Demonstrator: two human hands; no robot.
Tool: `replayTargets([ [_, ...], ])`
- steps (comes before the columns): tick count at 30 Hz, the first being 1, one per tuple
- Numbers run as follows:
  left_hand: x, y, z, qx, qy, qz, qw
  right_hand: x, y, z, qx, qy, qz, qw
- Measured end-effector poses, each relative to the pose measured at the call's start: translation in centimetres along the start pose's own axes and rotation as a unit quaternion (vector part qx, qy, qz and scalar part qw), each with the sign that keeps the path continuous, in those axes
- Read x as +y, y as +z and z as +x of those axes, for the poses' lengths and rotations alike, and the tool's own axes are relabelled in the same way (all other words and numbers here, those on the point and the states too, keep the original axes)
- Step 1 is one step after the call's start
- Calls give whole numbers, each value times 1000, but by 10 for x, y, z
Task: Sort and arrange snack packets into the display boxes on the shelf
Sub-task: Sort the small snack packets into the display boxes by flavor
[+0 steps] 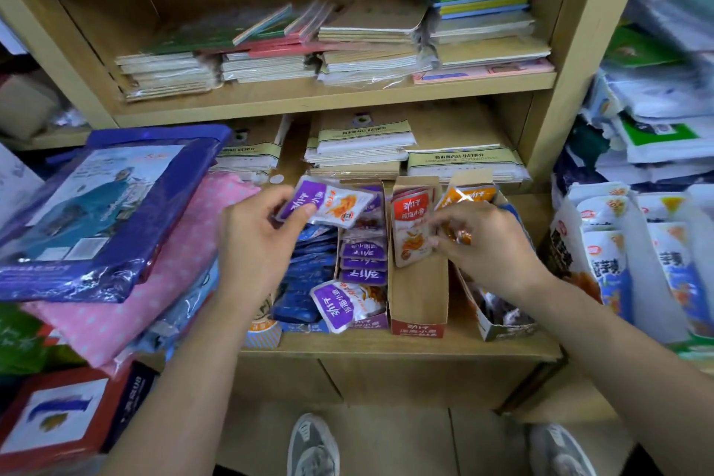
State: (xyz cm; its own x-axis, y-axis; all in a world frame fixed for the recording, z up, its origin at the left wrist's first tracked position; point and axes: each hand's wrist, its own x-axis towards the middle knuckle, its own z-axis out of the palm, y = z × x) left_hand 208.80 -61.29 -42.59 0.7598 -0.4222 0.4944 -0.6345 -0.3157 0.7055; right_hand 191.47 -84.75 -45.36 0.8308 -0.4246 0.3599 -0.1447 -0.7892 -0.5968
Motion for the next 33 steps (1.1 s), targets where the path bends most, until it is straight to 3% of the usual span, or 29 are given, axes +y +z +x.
replayTargets([
  [6, -2, 30, 3, -31, 102, 221, 969, 13, -5, -8, -58, -22, -22, 998],
  [9, 2, 47, 3, -132, 83, 266, 951, 12, -15, -12, -77, -14, 17, 997],
  [12, 9, 55, 0, -199, 77, 274, 938, 21, -39, -14, -45, 12, 28, 999],
  [17, 44, 64, -10, -109, 108, 149, 977, 55, -70, -26, -76, 40, -91, 992],
  [21, 86, 94, -37, -224, 120, 60, 965, 68, -72, -30, -107, 11, -197, 974],
  [27, 92, 146, -56, -335, 206, 152, 907, 75, -76, -36, -156, -35, -220, 962],
  [33, 86, 153, -51, -303, 212, 216, 904, 76, -78, -43, -214, -45, -250, 943],
])
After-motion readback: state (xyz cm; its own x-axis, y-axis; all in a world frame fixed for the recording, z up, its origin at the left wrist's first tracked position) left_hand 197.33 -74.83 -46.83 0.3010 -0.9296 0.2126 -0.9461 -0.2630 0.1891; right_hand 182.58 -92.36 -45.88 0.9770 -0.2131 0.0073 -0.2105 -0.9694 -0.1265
